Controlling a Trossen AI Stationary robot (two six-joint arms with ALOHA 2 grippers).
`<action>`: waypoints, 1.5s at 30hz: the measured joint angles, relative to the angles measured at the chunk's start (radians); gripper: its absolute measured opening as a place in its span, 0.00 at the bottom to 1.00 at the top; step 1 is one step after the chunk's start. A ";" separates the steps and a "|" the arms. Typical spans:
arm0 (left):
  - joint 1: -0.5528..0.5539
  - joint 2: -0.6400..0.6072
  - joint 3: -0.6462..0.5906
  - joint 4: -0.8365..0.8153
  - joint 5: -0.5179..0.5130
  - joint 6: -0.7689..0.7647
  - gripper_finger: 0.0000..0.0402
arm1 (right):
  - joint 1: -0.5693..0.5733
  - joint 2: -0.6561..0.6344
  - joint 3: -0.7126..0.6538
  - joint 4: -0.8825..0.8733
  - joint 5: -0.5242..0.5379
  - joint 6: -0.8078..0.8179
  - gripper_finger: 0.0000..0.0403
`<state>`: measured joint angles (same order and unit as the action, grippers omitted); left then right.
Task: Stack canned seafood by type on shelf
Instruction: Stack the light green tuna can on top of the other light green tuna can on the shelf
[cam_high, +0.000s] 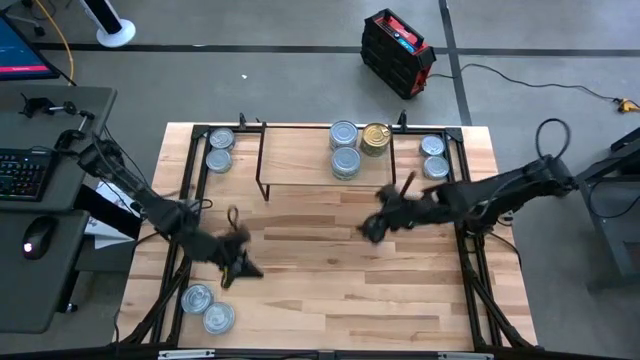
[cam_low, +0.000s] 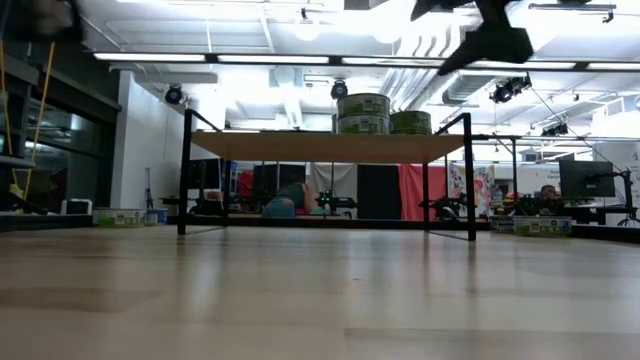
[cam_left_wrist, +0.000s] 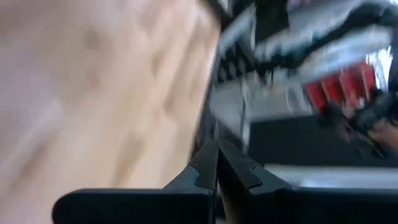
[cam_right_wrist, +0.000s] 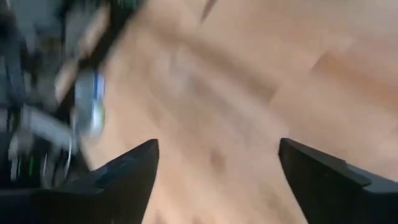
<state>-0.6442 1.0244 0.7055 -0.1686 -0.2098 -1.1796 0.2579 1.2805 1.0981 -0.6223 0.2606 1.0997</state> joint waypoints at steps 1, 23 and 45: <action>-0.028 0.029 0.000 0.009 0.018 -0.030 0.00 | 0.015 0.029 0.000 0.001 -0.044 0.000 0.75; -0.471 0.499 0.245 -0.540 0.053 -0.238 0.00 | 0.089 0.323 -0.002 0.077 -0.210 -0.108 0.02; -0.094 0.767 0.305 -0.181 -0.310 0.408 0.00 | 0.107 0.206 0.001 0.034 -0.235 -0.050 0.00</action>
<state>-0.7382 1.7917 1.0104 -0.3491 -0.5194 -0.7719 0.3649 1.4862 1.0988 -0.5883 0.0253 1.0496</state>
